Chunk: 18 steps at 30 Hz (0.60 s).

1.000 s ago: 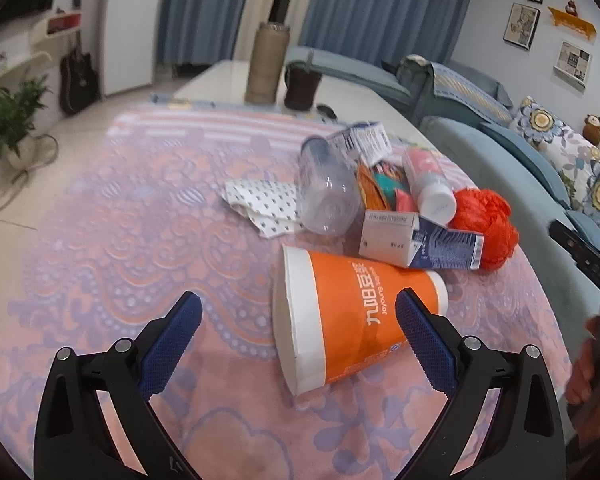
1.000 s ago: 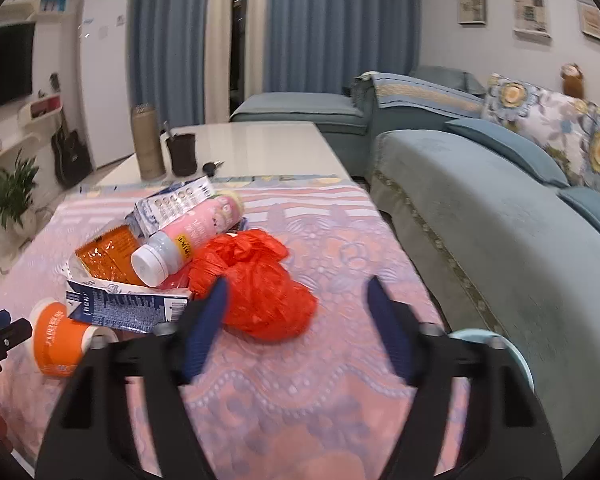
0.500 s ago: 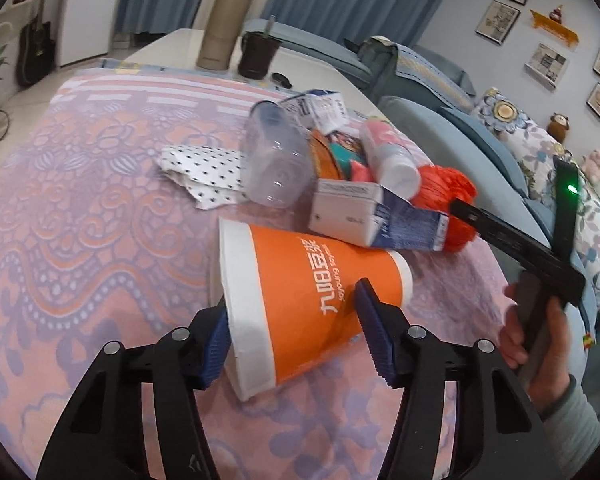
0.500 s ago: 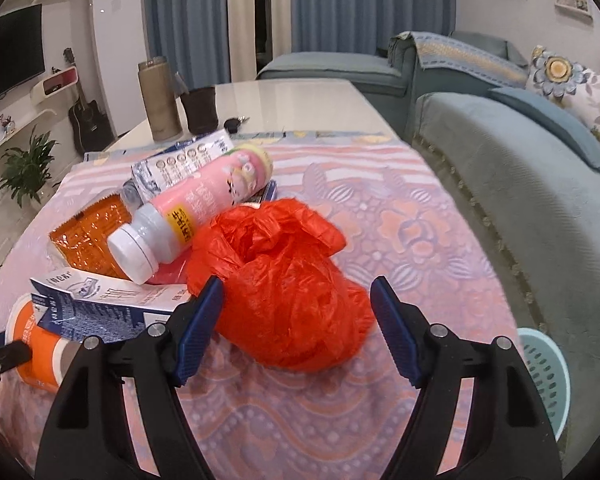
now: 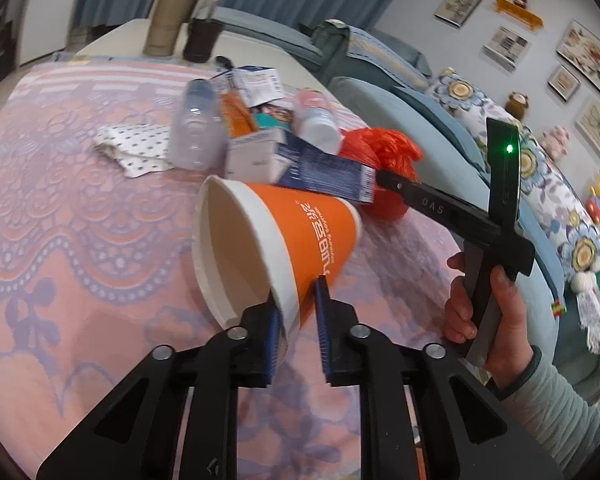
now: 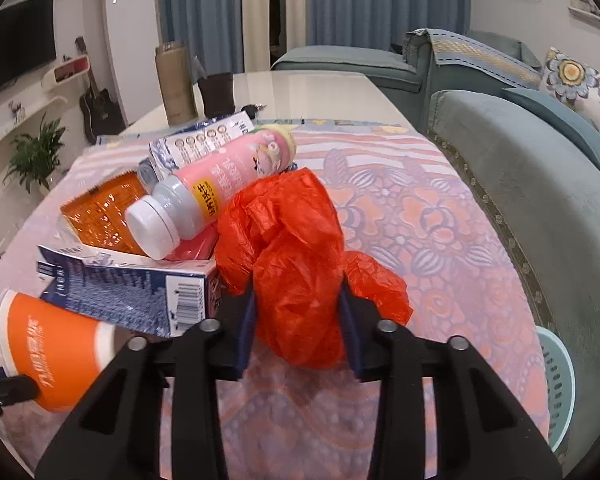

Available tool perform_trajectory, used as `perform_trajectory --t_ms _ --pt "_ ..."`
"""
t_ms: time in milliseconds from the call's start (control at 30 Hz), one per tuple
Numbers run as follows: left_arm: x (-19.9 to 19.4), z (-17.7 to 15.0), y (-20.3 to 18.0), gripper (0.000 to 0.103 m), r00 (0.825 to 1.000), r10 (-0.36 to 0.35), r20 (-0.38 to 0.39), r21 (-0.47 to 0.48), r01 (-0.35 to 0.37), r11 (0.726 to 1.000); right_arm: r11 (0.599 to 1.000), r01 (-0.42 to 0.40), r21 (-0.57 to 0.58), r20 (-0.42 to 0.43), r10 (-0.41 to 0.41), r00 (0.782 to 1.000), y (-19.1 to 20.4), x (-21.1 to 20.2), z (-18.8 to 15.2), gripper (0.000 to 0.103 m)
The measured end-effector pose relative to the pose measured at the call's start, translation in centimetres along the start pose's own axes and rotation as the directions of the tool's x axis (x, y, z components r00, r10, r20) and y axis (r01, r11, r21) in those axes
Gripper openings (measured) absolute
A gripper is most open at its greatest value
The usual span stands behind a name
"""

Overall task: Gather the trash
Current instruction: 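Carry both items to the blue wastebasket and open both tools to drop them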

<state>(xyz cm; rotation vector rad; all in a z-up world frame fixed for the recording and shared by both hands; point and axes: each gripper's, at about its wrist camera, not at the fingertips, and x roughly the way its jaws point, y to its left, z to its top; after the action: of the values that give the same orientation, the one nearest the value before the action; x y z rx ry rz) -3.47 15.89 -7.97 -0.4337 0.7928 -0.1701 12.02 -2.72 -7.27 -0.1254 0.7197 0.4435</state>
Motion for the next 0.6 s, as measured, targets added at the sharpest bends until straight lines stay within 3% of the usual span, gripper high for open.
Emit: perform_trajectory --t_ms 100,200,333,600 --pt "-0.2 0.0 -1.6 0.001 0.999 -0.032 0.022 0.036 0.032 0.999 1.0 0.022 0.017 0.04 -0.023 0.999 -1.4 -2.5 -0.2 0.028" --pt "-0.7 -0.2 -4.2 0.001 0.998 -0.004 0.066 0.131 -0.005 0.991 0.998 0.047 0.031 0.076 -0.049 0.996 -3.0 -5.2 -0.6 0.028" --pt "-1.8 0.1 -7.6 0.001 0.991 -0.028 0.128 0.211 0.0 0.977 0.994 0.085 0.066 0.12 -0.092 0.988 -5.8 -8.8 -1.3 0.028" --pt "-0.7 3.8 -17.3 0.001 0.969 -0.18 0.169 0.385 0.103 0.917 0.959 0.188 0.214 0.19 -0.23 0.954 -14.5 -16.3 -3.5 0.027"
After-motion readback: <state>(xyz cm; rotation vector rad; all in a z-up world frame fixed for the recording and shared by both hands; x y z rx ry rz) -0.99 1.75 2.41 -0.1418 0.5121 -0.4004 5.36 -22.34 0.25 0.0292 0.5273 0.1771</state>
